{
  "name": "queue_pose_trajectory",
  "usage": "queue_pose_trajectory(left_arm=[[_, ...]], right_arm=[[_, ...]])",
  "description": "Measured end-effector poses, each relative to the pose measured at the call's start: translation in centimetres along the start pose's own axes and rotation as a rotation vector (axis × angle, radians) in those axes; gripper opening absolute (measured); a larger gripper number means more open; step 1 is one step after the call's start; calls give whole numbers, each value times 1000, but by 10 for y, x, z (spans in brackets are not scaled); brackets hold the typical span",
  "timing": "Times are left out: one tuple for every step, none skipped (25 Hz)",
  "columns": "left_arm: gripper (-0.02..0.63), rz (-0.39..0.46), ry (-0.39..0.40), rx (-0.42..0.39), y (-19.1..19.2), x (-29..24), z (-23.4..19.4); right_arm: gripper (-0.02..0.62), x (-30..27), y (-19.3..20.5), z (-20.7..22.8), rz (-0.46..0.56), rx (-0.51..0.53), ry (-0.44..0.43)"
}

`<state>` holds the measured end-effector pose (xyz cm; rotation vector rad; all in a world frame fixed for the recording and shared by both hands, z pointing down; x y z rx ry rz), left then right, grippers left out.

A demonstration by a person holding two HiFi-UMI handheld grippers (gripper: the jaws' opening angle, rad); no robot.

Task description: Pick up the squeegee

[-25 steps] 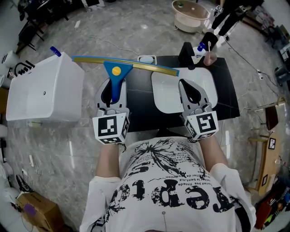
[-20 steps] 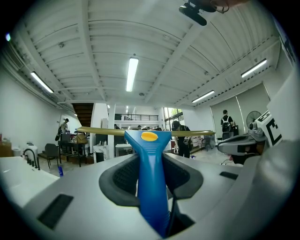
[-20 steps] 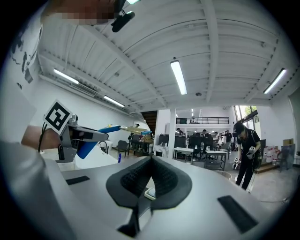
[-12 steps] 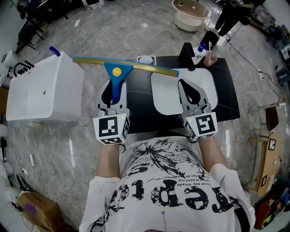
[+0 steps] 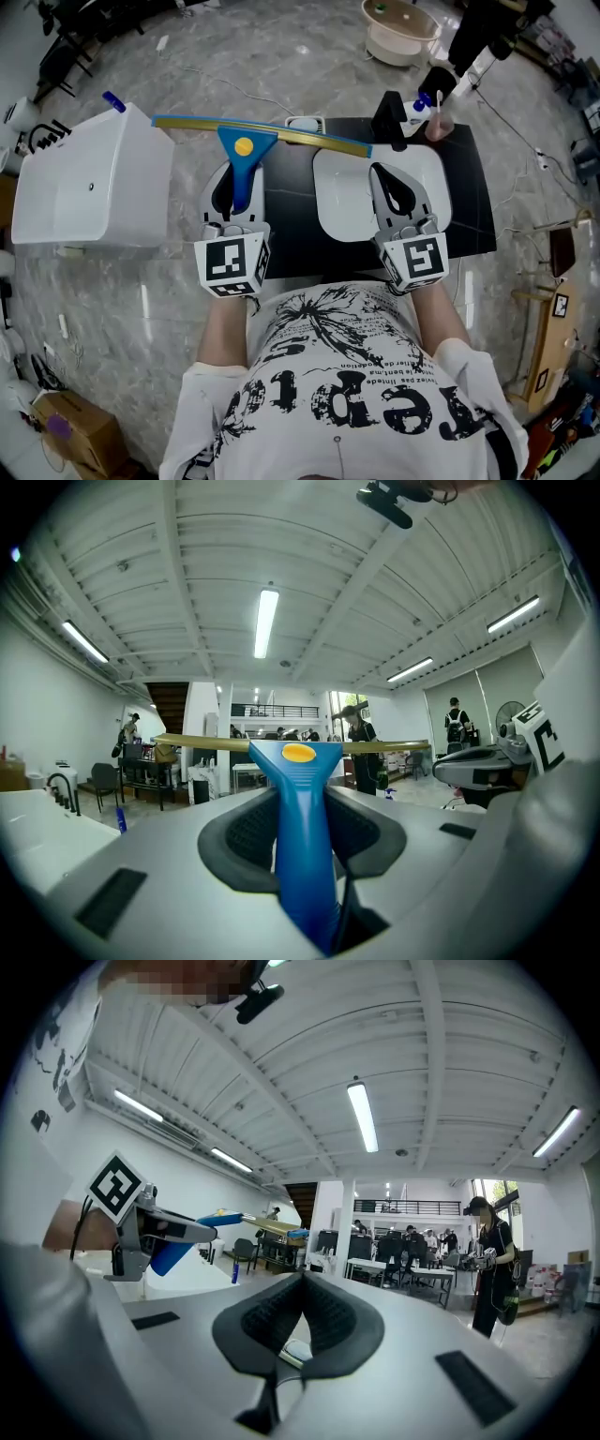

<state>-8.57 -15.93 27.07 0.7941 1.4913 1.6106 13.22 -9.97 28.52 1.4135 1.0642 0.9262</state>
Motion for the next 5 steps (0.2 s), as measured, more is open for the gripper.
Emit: queue_pose_trajectory(left_arm=[[140,-1,1,0,1,-1,0],[140,-1,0,2,1,-1,0],[140,0,-1,4,1,-1,0],[140,0,-2,7,1,-2,0],[140,1,-3,9,1,-2,0]], right_arm=[[12,-1,0,0,-1,2,0],[12,-2,0,0,-2,5,0],[12,-2,0,0,-3,10,-1],[12,-3,0,0,-4,15,-2],[11,-3,-1,-1,-5,20,-3]])
Point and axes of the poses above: the fingertips, and each gripper's own axes: x backward along the fingers, z to its right, y out of its underside, the point moved 4 cm from there along x, backward along the fingers, and after that the axes turned 3 degrees about -x, right-handed, at the moved point
